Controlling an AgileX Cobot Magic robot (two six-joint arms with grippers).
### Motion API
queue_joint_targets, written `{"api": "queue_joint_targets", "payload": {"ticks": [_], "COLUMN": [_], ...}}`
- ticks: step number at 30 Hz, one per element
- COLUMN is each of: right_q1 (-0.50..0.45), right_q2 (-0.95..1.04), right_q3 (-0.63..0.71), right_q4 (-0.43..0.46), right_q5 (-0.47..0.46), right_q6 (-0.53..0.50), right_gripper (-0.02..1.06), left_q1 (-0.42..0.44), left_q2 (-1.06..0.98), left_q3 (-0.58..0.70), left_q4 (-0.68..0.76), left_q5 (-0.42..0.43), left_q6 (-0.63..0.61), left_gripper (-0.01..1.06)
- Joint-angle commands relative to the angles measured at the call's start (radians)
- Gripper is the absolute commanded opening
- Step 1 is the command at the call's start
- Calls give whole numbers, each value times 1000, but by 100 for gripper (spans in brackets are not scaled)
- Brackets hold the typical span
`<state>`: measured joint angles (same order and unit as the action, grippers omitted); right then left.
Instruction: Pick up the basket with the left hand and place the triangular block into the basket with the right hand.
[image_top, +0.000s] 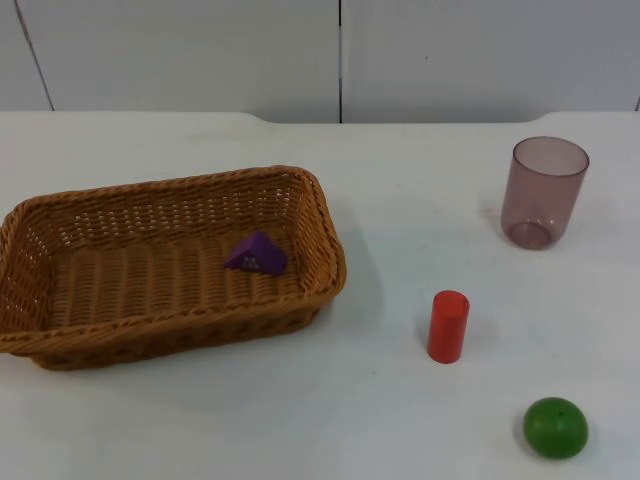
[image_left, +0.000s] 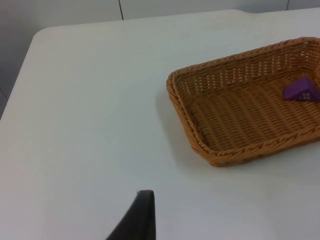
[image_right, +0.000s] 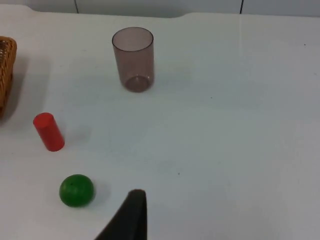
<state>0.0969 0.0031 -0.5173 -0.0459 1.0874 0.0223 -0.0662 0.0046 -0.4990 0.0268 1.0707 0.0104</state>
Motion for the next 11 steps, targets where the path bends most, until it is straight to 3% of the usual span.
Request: {"api": "queue_joint_targets", "payload": {"ticks": [1,11], "right_q1": [-6,-6], "right_q2": [-3,-3], "right_q3": [1,1], "right_q4": [3,3], "right_q5": [-11,-11], "right_q6": [-5,-5], "right_gripper": [105,105], "left_q1": [-3,49], "left_q2": [-5,-5], "left_q3": [4,4], "left_q4": [7,10], "left_q5": [4,4], "left_q6": [-2,-2], "left_gripper": [105,105]}}
